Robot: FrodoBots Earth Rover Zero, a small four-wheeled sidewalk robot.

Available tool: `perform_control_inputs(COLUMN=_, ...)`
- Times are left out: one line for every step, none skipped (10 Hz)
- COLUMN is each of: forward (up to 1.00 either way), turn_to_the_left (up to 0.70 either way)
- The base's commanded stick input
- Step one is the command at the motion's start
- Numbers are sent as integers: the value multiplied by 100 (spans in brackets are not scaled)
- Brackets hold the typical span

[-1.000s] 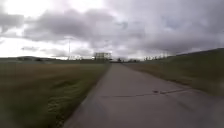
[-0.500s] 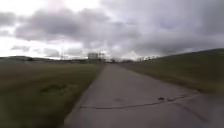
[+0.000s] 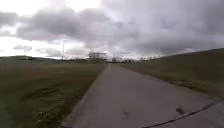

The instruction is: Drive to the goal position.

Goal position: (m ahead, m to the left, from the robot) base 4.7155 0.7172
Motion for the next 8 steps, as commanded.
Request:
perform_control_inputs(forward=100, turn_to_the_left=1)
perform_control_inputs(forward=100, turn_to_the_left=-1)
perform_control_inputs(forward=100, turn_to_the_left=-7)
perform_control_inputs(forward=100, turn_to_the_left=-36)
perform_control_inputs(forward=100, turn_to_the_left=-27)
perform_control_inputs(forward=100, turn_to_the_left=-1)
perform_control_inputs(forward=100, turn_to_the_left=1)
perform_control_inputs(forward=100, turn_to_the_left=1)
